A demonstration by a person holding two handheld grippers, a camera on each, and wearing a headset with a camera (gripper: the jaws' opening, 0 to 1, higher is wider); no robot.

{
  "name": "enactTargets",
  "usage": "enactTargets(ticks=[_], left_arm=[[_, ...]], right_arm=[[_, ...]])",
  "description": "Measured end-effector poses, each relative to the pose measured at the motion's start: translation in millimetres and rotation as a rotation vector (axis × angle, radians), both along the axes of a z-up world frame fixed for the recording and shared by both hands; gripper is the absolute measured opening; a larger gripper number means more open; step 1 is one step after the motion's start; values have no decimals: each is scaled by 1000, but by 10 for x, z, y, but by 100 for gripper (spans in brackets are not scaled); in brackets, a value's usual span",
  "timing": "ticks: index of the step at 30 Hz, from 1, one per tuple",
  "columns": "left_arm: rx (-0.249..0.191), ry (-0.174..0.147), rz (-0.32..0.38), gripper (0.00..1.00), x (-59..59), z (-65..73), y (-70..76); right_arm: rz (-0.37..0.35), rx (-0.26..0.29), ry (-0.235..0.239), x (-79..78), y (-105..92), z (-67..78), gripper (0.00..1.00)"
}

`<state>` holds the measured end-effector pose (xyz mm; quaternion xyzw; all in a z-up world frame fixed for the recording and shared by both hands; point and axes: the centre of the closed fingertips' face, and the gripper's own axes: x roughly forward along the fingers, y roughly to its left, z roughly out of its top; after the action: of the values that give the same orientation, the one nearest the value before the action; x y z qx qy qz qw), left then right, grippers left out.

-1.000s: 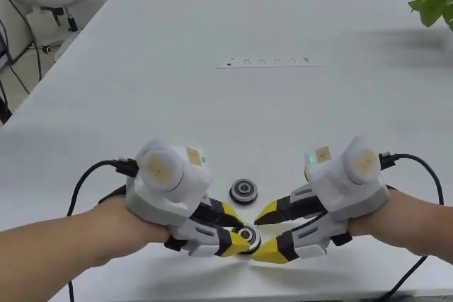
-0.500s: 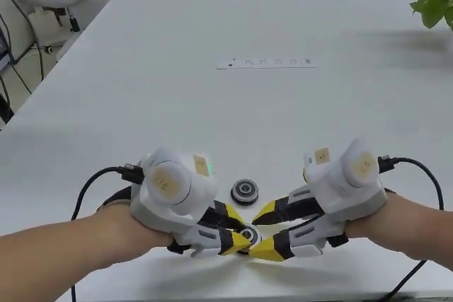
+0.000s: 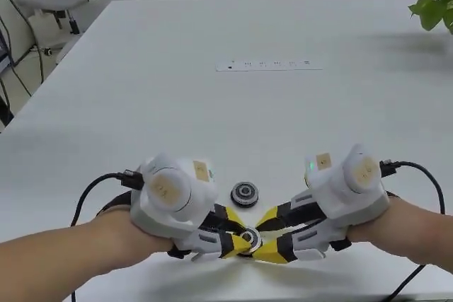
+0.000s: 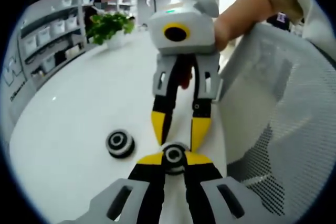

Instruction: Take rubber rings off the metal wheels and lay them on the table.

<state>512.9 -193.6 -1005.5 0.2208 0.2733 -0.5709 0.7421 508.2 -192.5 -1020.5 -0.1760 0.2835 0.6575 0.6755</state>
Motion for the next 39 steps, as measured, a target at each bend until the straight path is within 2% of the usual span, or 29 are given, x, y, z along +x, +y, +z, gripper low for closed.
enactTargets(ticks=[19,24,27,33,34,39], left_arm=[[-1,-5,0,14,8,-6,-6],[-2,-6,1,14,9,-10,-5],[0,-8,0,14,9,-11,-5],[7,-13,-1,13,8,-14,-5],[8,-14,-1,13,8,-14,-5],[10,-13,1,13,9,-14,-5]], right_arm=[[11,-18,-1,-14,-51,-24,14],[4,-21,3,3,-79,-31,6],[-4,-23,12,6,-82,-34,5],[-60,-14,55,75,-114,-15,0],[-86,-1,98,67,-113,0,0],[-120,8,142,78,-115,5,0]])
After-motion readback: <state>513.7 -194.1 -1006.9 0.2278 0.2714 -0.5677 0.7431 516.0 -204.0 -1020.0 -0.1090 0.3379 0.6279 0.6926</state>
